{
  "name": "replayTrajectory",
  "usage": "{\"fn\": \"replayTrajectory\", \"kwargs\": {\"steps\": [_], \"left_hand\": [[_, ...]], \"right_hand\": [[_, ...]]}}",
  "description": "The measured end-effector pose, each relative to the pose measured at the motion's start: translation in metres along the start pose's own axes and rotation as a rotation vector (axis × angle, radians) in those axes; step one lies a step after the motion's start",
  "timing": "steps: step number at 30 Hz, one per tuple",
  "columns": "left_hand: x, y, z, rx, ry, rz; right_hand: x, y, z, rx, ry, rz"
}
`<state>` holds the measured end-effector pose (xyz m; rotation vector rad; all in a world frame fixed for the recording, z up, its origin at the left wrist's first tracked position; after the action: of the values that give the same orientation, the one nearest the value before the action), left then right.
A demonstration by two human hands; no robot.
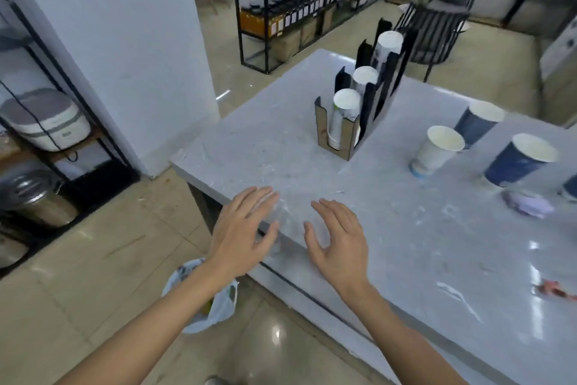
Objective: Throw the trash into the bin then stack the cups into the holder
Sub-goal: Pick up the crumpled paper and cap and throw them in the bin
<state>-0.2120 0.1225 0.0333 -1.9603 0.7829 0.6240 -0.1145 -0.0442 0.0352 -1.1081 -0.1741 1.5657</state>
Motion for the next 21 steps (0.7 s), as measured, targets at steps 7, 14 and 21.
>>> {"fn": "replayTrajectory", "kwargs": {"steps": [7, 14, 21], "left_hand": [[0.061, -0.031, -0.119, 0.15, 0.034, 0.094], [0.131, -0.055, -0.21, 0.258, 0.116, 0.195], [0.232, -0.07, -0.28, 0.341, 0.222, 0.37]], "right_hand": [[-0.11, -0.012, -0.079, 0.076, 0.09, -0.15], [-0.199, -0.006, -0.167, 0.255, 0.234, -0.25], [-0.269, 0.027, -0.269, 0.484, 0.407, -0.306]]}}
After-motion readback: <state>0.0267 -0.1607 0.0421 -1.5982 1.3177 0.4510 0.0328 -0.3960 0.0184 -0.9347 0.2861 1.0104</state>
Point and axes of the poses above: each hand's wrist, its own y-axis away from the middle knuckle, its own x-axis out of the palm, z = x × y, the point moved 10 cm from there along -y, towards the middle knuckle, and after that the axes turned 12 degrees about -z, right-handed, at the moved point
